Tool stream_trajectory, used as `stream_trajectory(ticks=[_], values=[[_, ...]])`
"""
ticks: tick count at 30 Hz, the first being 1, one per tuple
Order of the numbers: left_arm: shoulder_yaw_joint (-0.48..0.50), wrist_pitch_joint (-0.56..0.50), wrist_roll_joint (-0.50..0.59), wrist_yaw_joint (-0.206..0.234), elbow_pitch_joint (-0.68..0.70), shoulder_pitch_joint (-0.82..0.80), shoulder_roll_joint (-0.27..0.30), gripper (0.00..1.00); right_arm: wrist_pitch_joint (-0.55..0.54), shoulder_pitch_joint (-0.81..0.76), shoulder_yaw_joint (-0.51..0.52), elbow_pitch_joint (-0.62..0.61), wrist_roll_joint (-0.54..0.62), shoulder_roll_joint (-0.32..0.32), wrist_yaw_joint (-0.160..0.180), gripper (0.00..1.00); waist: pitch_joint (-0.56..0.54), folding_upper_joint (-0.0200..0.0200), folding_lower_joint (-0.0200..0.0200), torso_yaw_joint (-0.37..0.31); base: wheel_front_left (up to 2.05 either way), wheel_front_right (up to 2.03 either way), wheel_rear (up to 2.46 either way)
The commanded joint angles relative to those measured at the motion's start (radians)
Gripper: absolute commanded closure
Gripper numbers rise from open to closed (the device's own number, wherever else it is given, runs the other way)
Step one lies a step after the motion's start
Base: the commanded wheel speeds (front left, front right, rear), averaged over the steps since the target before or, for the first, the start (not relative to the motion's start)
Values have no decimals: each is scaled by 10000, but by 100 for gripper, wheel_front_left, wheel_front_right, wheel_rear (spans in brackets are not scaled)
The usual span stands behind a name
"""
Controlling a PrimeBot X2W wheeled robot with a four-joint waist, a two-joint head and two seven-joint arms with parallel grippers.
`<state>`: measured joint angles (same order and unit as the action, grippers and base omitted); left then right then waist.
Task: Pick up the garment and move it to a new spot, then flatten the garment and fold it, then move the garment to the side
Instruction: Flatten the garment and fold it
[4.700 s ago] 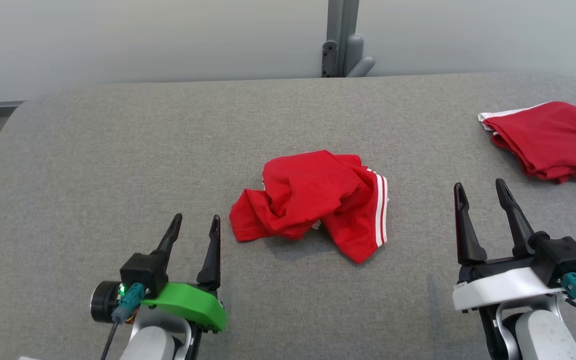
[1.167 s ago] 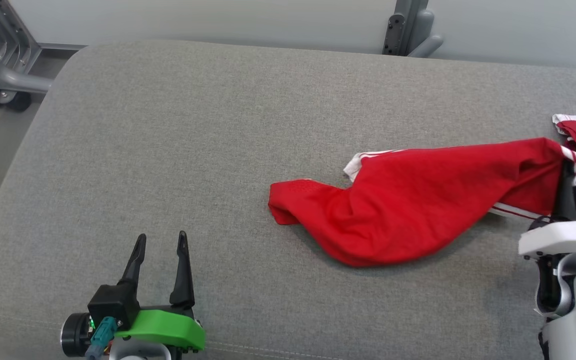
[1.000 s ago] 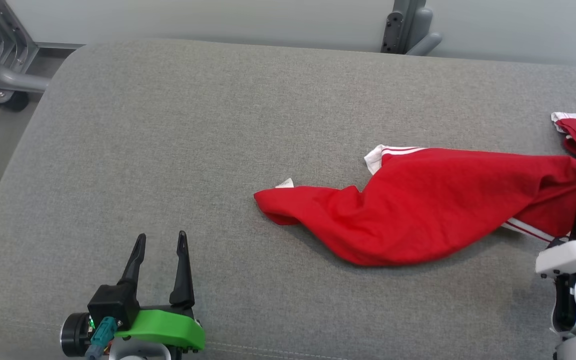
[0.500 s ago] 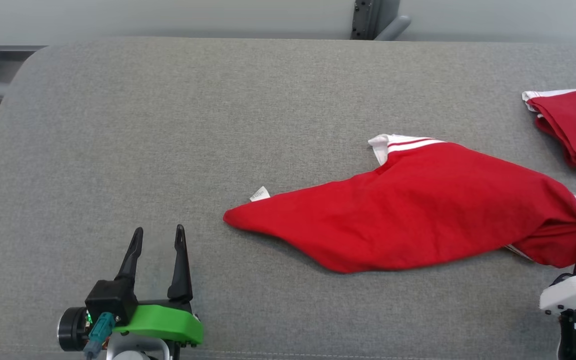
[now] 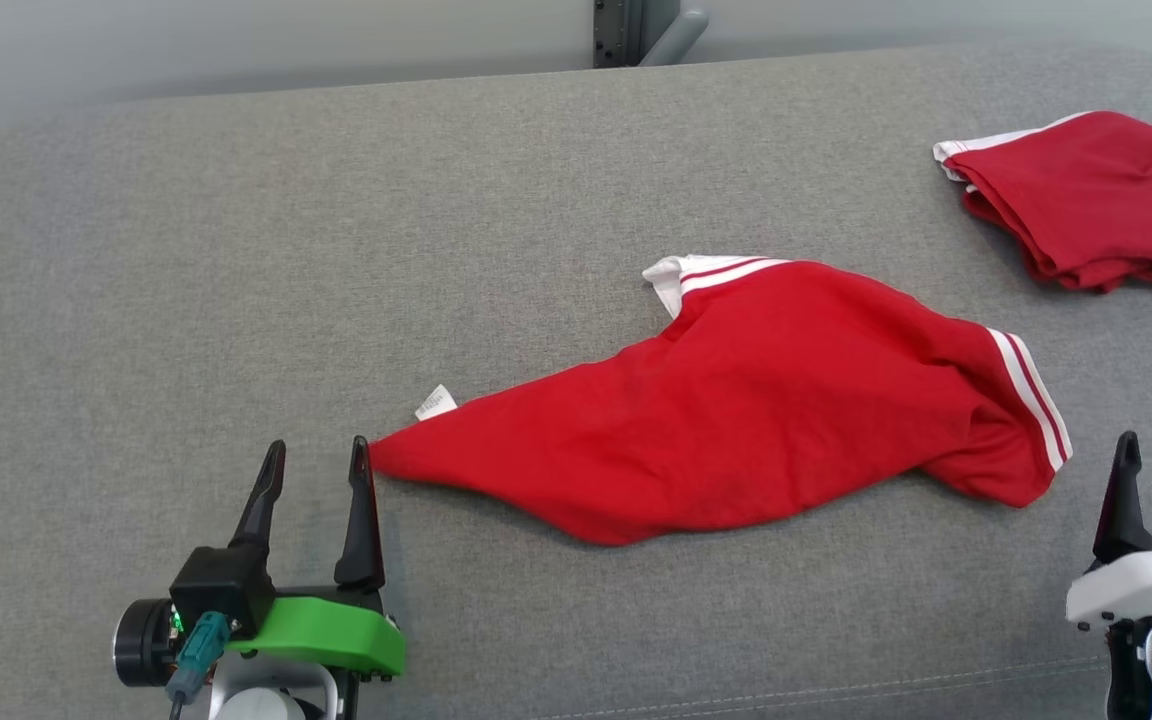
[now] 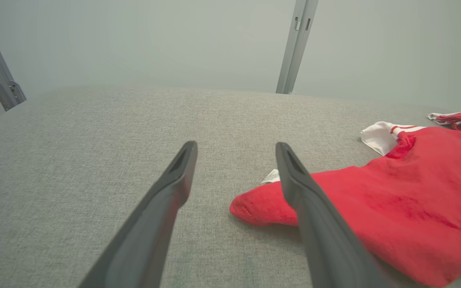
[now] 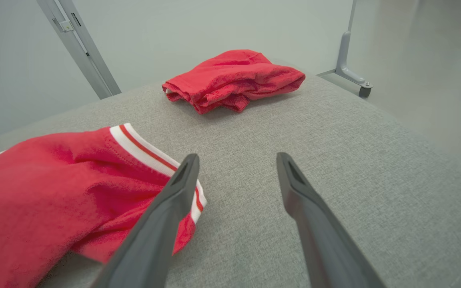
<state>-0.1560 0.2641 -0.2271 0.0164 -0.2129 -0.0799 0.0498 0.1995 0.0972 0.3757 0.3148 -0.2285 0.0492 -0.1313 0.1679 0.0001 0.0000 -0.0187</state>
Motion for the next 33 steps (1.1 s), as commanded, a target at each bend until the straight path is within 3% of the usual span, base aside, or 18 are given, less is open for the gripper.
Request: stream_trajectory(ticks=[1,8,12,22,27,33], values=[[-10,1,68,-12,-27,-180,16,0,-59,237,-146,-331,178,32,11,0,82,-1,0,-174,0,0,0],[-247,1,-62,-27,-77,-324,19,0,-822,1092,-1433,-1011,107,556,10,0,167,-1,0,165,0,0,0],[-422,1,-198,77,4,-416,20,0,-1643,1965,-2501,-931,-169,1278,10,0,284,-1,0,722,0,0,0],[-821,0,-576,287,69,-468,19,0,-5069,4027,-5897,465,-1951,3539,11,0,565,-1,0,2244,0,0,0],[-974,0,-636,342,60,-417,17,0,-5991,4603,-6514,1358,-2694,4329,11,0,645,-1,0,2709,0,0,0],[-1062,0,-671,395,95,-428,17,0,-6617,5048,-7071,2166,-3222,4801,11,0,732,-1,0,2925,0,0,0]])
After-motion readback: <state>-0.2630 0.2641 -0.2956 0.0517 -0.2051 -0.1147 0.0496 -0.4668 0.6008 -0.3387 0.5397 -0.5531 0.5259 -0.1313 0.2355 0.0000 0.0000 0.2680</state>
